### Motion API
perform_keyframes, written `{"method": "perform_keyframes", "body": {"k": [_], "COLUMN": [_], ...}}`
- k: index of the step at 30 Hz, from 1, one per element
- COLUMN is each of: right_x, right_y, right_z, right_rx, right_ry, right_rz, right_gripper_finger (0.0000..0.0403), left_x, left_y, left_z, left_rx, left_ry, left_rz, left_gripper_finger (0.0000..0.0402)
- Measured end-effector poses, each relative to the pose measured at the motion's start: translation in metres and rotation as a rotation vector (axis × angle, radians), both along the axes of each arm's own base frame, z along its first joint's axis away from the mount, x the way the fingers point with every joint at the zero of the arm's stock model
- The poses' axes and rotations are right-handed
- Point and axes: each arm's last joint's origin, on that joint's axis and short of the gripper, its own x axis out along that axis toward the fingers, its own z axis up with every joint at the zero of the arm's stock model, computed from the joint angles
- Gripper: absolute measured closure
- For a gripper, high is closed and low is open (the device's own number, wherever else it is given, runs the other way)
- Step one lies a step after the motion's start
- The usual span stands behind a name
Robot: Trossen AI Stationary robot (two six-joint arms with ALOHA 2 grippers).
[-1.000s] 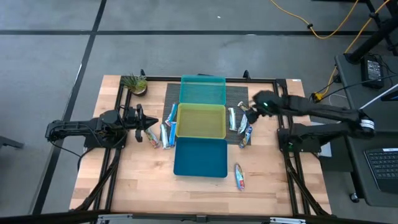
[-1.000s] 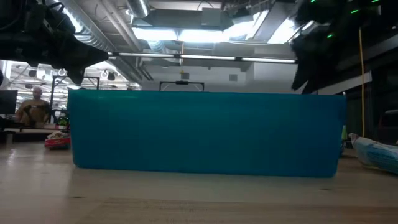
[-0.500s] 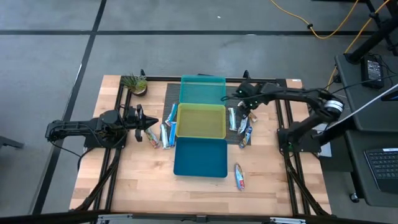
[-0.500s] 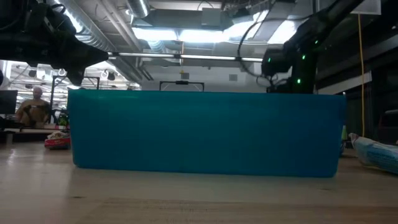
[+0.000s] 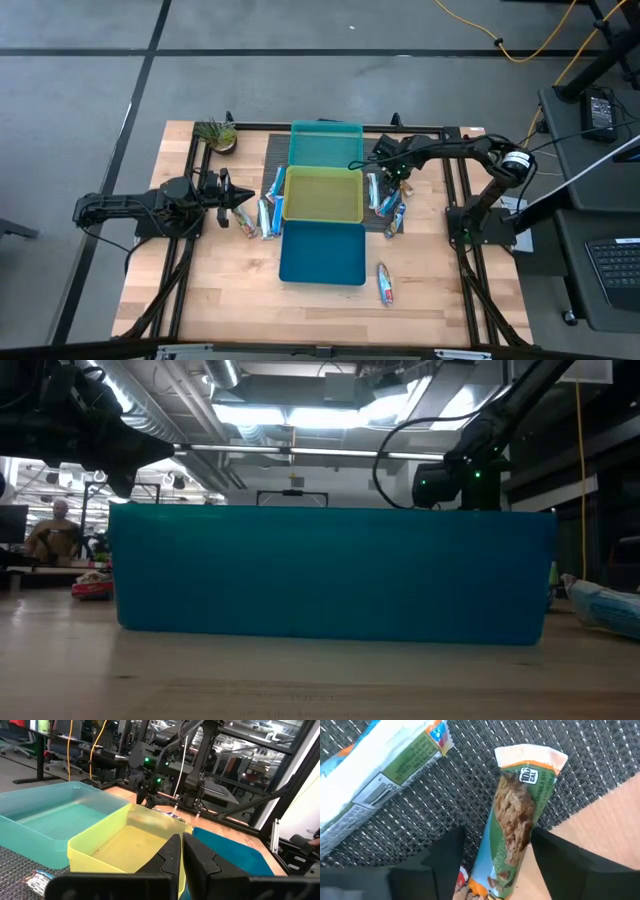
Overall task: Pick and place Granola Bars by type
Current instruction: Put the yellow granola bar into the yellow bin
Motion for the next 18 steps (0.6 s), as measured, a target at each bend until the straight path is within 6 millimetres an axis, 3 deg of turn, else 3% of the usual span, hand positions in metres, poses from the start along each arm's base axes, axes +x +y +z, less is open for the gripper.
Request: {"method": "perform_keyframes", "body": {"k": [3, 11, 16, 18], "right_x": [0.0, -0.004, -0.011, -0.015], "right_y": [0.001, 0.002, 0.007, 0.009], "right_z": [0.002, 0.016, 0.045, 0.063], "right_rx": [-0.003, -0.036, -0.089, -0.107], "right_ry": [-0.011, -0.046, -0.141, -0.178], "right_rz": [-0.002, -0.027, -0.061, -0.082], "right_gripper_finger": [0.0216, 0.0369, 0.0376, 0.0361], "left_x": [0.0, 0.0, 0.0, 0.0], "left_y": [0.0, 0.0, 0.0, 0.0], "left_z": [0.0, 0.0, 0.0, 0.0], "left_rx": [0.0, 0.001, 0.002, 0.002], "left_ry": [0.0, 0.001, 0.0, 0.0], "left_rz": [0.0, 0.0, 0.0, 0.0], "left_gripper_finger": [0.0389, 0.0389, 0.0391, 0.0393]}}
